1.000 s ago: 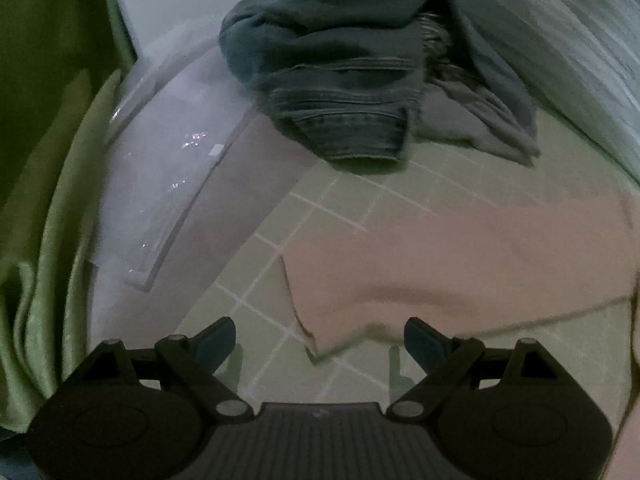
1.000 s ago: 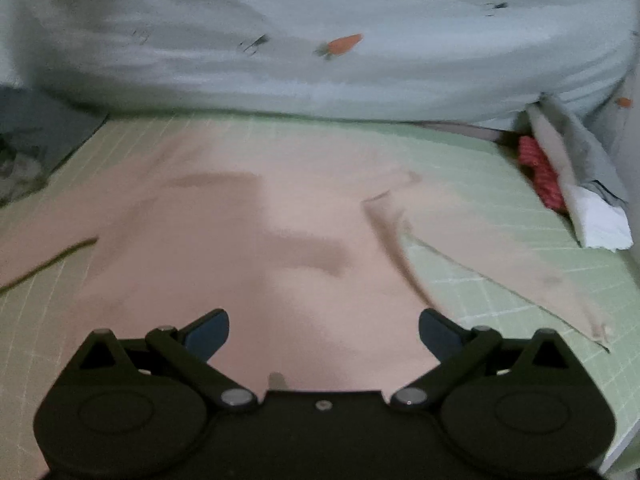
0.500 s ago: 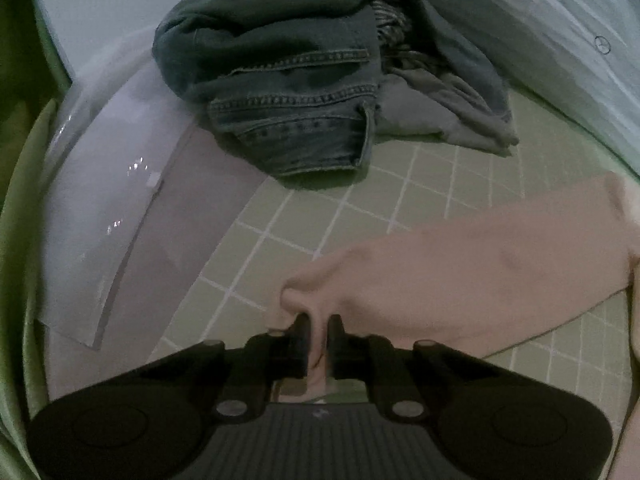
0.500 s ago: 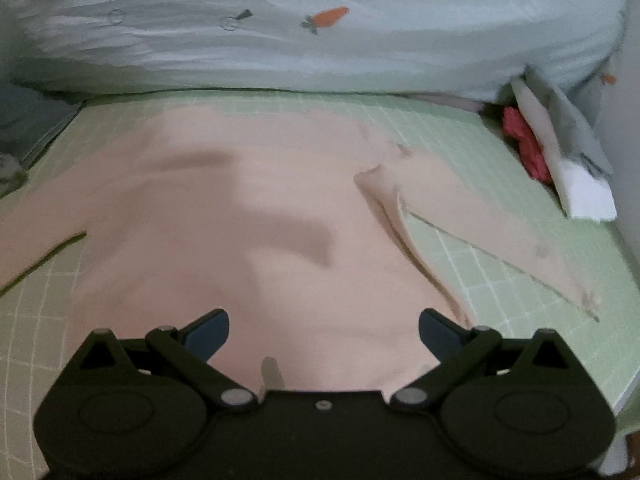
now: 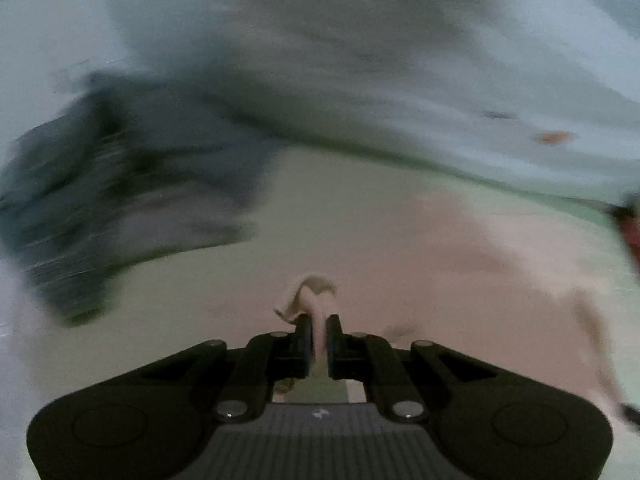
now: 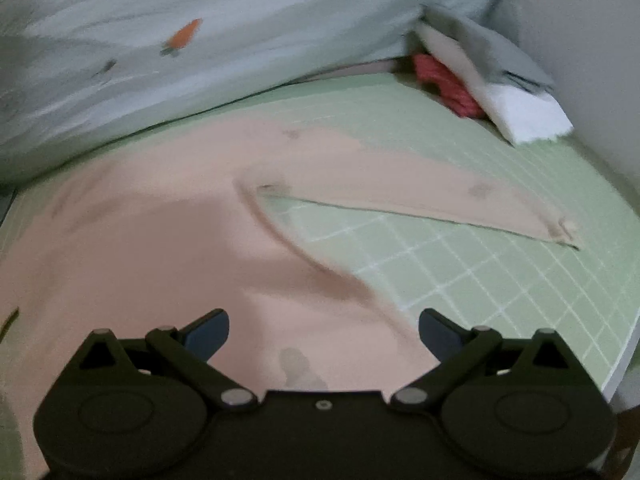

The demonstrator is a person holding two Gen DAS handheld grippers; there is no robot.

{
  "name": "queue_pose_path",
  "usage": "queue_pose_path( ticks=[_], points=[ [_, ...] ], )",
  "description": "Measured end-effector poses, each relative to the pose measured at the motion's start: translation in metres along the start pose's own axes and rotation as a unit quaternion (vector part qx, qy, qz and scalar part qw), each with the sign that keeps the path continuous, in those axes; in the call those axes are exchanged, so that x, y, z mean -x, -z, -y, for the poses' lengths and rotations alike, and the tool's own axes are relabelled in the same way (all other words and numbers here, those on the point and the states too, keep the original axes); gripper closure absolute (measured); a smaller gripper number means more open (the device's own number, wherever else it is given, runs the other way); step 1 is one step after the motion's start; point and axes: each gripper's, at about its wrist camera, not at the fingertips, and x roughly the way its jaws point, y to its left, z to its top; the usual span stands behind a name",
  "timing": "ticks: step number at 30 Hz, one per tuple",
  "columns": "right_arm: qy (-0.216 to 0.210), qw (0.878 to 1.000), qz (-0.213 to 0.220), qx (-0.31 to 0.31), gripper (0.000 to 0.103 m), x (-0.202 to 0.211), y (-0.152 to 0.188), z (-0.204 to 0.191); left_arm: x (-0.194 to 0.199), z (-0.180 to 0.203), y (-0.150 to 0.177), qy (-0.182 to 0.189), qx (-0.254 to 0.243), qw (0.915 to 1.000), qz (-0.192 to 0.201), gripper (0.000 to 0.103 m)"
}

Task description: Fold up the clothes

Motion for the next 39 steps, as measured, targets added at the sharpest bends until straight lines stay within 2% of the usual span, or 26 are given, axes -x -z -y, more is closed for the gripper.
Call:
queue_pose_path(
  ticks=[1, 2, 4, 9, 11, 12, 15, 17, 23, 27, 31, 33, 34, 35, 36, 37, 38, 39],
  points=[
    [0.000, 1.000, -0.001, -0.009, 0.001, -0.002, -0.001, 0.011, 0.004, 0.029, 0.000, 0.031, -0.014, 0.9994, 0.003, 0.096],
    [-0.001, 1.000, -0.002, -0.018, 0.001, -0.005, -0.003, 0.021, 0.006, 0.042, 0.002, 0.035, -0.022, 0.9991, 0.004, 0.095],
    [-0.001, 1.000, -0.005, -0.026, 0.001, -0.009, -0.006, 0.039, 0.009, 0.067, 0.007, 0.044, -0.036, 0.9983, 0.007, 0.086],
    [-0.016, 1.000, -0.006, -0.020, 0.001, -0.018, -0.020, 0.058, 0.018, 0.129, 0.020, 0.066, -0.073, 0.9950, 0.014, 0.034],
    [-0.030, 0.999, -0.004, -0.012, 0.001, -0.019, -0.026, 0.055, 0.007, 0.118, 0.024, 0.004, -0.063, 0.9980, -0.008, 0.028],
    [-0.039, 0.999, -0.003, -0.007, 0.001, -0.019, -0.029, 0.050, 0.002, 0.106, 0.026, -0.006, -0.052, 0.9985, -0.018, 0.024],
    [-0.062, 0.998, -0.008, 0.009, 0.002, -0.022, -0.036, 0.025, -0.014, 0.070, 0.031, -0.035, -0.019, 0.9980, -0.049, 0.024],
    [-0.084, 0.996, -0.017, 0.020, 0.006, -0.027, -0.038, 0.000, -0.024, 0.046, 0.035, -0.054, 0.003, 0.9962, -0.069, 0.021],
    [-0.115, 0.990, -0.062, 0.044, 0.020, -0.044, -0.025, -0.078, -0.055, -0.027, 0.045, -0.111, 0.069, 0.9830, -0.129, 0.018],
    [-0.127, 0.987, -0.071, 0.063, 0.020, -0.046, -0.013, -0.118, -0.073, -0.057, 0.044, -0.103, 0.051, 0.9845, -0.132, 0.017],
    [-0.102, 0.989, -0.084, 0.063, 0.025, -0.052, -0.005, -0.141, -0.083, -0.071, 0.043, -0.075, 0.053, 0.9857, -0.141, 0.017],
    [-0.097, 0.988, -0.081, 0.087, 0.031, -0.052, -0.004, -0.150, -0.087, -0.072, 0.042, -0.061, 0.063, 0.9857, -0.144, 0.018],
    [-0.095, 0.987, -0.078, 0.102, 0.043, -0.051, -0.004, -0.154, -0.088, -0.073, 0.042, -0.053, 0.070, 0.9857, -0.144, 0.018],
    [-0.099, 0.985, -0.077, 0.117, 0.064, -0.050, -0.005, -0.157, -0.088, -0.072, 0.041, -0.049, 0.078, 0.9853, -0.144, 0.017],
    [-0.107, 0.983, -0.075, 0.132, 0.074, -0.048, -0.007, -0.159, -0.088, -0.071, 0.040, -0.045, 0.085, 0.9849, -0.144, 0.017],
    [-0.109, 0.980, -0.074, 0.150, 0.094, -0.047, -0.008, -0.161, -0.089, -0.071, 0.040, -0.041, 0.092, 0.9844, -0.144, 0.017],
    [-0.114, 0.977, -0.073, 0.164, 0.101, -0.046, -0.011, -0.161, -0.088, -0.068, 0.037, -0.036, 0.095, 0.9840, -0.147, 0.017],
    [-0.123, 0.975, -0.070, 0.168, 0.101, -0.044, -0.015, -0.160, -0.085, -0.063, 0.034, -0.035, 0.096, 0.9844, -0.143, 0.017]
  ],
)
